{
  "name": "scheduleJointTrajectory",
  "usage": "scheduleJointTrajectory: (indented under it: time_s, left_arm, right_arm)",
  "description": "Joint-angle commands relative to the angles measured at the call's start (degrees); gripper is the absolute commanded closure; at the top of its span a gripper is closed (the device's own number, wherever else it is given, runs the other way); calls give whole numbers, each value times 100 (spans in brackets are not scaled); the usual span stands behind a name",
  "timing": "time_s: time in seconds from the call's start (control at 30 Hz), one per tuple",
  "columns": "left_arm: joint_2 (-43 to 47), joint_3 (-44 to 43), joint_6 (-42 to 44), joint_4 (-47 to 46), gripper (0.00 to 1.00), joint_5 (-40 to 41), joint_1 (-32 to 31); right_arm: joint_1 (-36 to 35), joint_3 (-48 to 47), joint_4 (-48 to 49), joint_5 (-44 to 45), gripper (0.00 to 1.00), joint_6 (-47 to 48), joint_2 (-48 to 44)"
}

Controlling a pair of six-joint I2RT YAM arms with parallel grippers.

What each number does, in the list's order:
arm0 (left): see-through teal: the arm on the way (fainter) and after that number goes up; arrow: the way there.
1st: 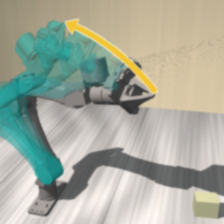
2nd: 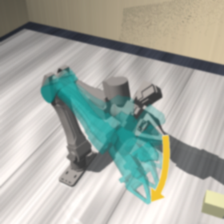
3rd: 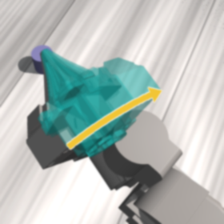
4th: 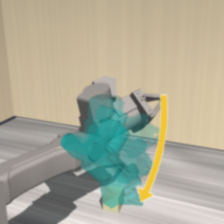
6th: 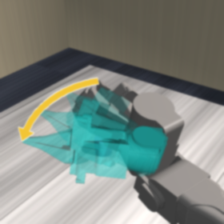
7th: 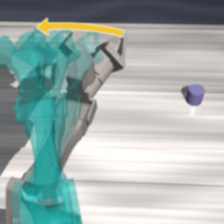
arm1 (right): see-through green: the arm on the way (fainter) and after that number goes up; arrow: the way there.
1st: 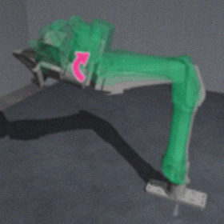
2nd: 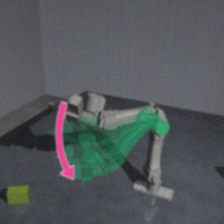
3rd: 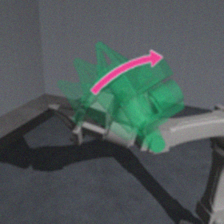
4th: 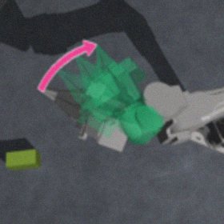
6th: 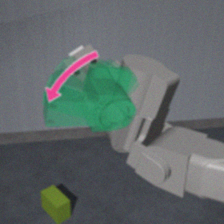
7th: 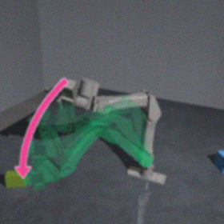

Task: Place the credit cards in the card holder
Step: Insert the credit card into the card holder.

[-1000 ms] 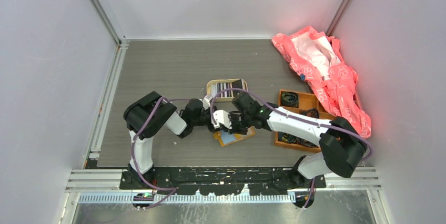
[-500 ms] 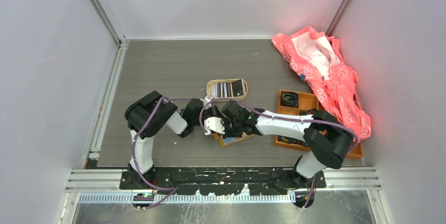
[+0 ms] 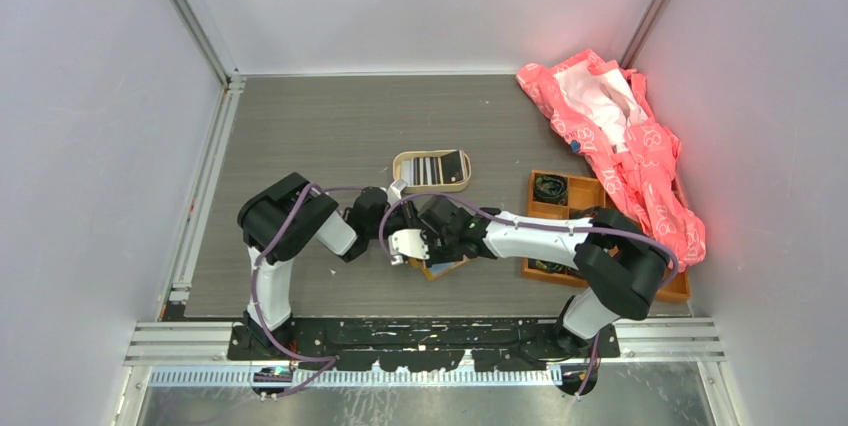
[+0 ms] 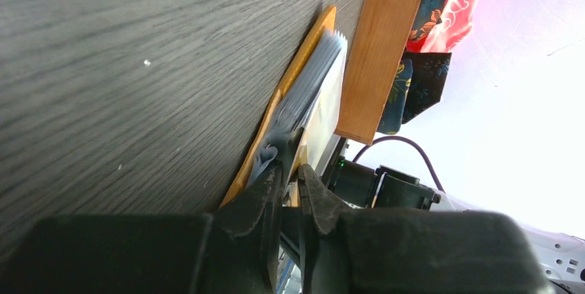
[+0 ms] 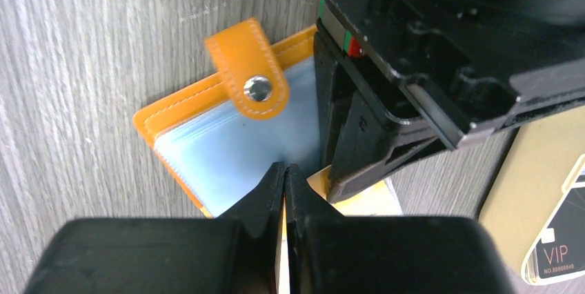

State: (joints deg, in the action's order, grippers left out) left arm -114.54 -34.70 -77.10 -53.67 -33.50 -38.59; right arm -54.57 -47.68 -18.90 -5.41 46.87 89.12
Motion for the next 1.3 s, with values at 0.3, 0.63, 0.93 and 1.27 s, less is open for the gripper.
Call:
scheduleJointTrajectory:
  time_s: [0.3, 0.63, 0.93, 1.27]
  left_arm:
    - [-121, -19, 234, 271, 79, -30, -17]
    - [147, 73, 269, 293, 75, -24, -9]
    - [478, 214, 354, 364, 76, 4, -8]
    - [1283, 516, 853, 566, 77, 190, -3]
  right_arm:
    - [461, -154, -326, 421, 92, 265, -216]
    - [656, -166, -44, 852, 92, -6, -191]
    - [1390, -310, -355, -777, 87, -639, -624]
    - [2359, -157, 15, -2125, 11, -1242, -751]
